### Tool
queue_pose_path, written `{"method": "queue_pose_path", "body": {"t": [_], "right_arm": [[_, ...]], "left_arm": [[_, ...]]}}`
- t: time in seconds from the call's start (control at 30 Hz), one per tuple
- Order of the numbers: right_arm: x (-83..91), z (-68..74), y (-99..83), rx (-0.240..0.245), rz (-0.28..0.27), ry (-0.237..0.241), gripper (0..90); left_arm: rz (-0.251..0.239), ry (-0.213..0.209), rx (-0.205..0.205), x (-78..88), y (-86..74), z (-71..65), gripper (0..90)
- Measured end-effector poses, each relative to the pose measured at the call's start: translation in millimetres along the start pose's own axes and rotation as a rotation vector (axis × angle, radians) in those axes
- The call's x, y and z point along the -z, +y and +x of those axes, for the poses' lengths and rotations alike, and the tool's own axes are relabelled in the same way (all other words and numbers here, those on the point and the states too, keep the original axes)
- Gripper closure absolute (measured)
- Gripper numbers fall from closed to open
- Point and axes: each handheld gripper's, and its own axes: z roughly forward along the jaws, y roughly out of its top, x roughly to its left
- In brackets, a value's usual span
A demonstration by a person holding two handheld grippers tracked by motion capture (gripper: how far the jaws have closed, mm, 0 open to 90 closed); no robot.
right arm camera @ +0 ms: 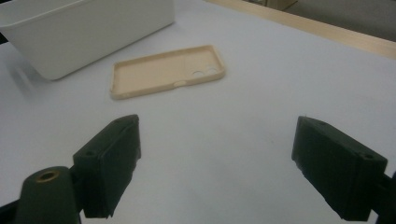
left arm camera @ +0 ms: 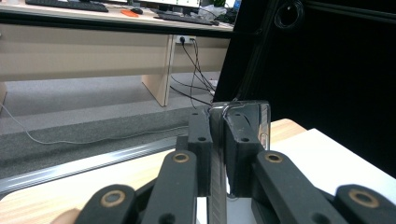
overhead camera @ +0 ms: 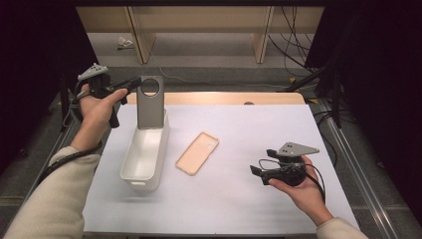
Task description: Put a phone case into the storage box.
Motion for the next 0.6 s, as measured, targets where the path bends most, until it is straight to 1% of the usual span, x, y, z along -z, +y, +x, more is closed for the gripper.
{"method": "queue_pose_path", "body": {"t": [0.3,0.6], "right_arm": [[-0.9,-0.5,-0.4,-0.003,0.002,0.004,16.5],[-0.9,-1.1,-0.6,-0.003,0.001,0.005,16.5]], "left_arm": [[0.012,0.009,-0.016,-5.9,-1.8,3.4,82.1],[0.009,0.008,-0.014,-9.9,-3.9,7.7,82.0]]}}
